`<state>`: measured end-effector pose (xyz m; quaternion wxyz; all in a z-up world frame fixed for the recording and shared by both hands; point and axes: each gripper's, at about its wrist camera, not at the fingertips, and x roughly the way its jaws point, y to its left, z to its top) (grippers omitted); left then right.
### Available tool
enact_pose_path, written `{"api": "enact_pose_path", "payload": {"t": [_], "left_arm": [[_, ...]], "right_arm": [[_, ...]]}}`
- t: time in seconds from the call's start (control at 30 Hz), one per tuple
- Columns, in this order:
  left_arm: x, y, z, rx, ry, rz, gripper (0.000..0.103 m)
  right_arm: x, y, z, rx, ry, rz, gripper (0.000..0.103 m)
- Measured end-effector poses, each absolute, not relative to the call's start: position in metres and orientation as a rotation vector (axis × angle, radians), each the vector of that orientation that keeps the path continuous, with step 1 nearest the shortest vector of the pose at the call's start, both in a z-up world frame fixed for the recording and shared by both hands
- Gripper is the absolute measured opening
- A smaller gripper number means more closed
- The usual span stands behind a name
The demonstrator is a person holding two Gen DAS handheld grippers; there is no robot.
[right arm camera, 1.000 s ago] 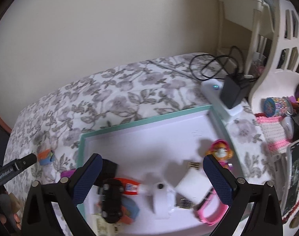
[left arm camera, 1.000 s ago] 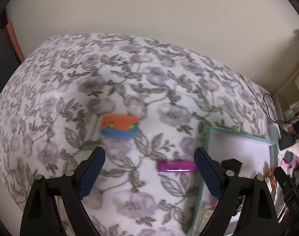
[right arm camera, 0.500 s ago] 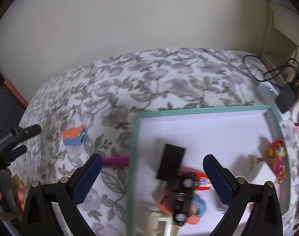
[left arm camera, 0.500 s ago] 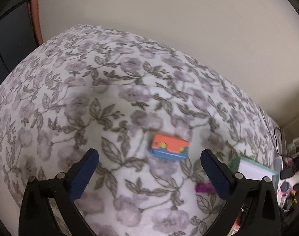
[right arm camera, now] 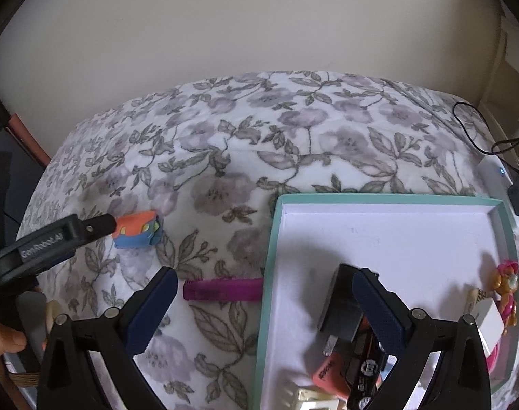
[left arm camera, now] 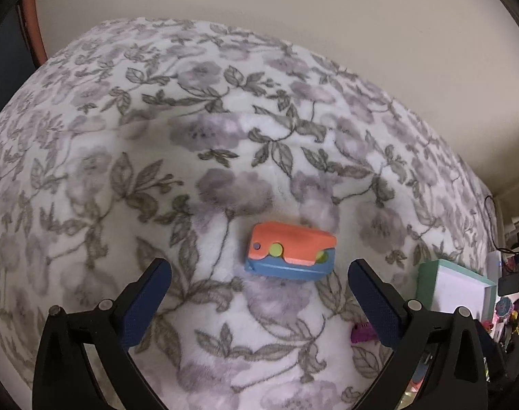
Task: Organize rigid objects
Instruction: 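Close the left tool on the orange-and-blue block while the right tool moves toward the magenta lighter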
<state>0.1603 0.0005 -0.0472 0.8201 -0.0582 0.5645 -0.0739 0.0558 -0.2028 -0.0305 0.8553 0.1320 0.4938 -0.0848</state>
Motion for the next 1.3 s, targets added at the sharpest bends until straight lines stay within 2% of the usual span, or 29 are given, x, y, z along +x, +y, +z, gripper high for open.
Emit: {"api": "enact_pose_path", "payload": {"t": [0.37,0.73,0.77,0.8,1.3], "left_arm": [[0.185,-0.03,-0.082,-0.067,1.255,-0.189,0.101],[0.189,-0.04,-0.084,0.013,1.238,-0.198,0.079],[0.188,-0.041,-0.083,0.016,1.237,-0.203,0.073],[0.187,-0.042,-0.081,0.024,1.236,-0.207,0.072],[0.161,-0.015,-0.083,0.038,1.32,-0.192,0.072]], "right_arm": [[0.08,-0.206,-0.048,0.269,1.064,-0.167,0.103],[0.081,-0.204,-0.051,0.261,1.069,-0.168,0.103],[0.081,-0.204,-0.05,0.259,1.067,-0.169,0.103],[0.081,-0.204,-0.05,0.258,1.067,-0.17,0.103],[0.07,-0.179,-0.045,0.241,1.061,-0.102,0.103]]}}
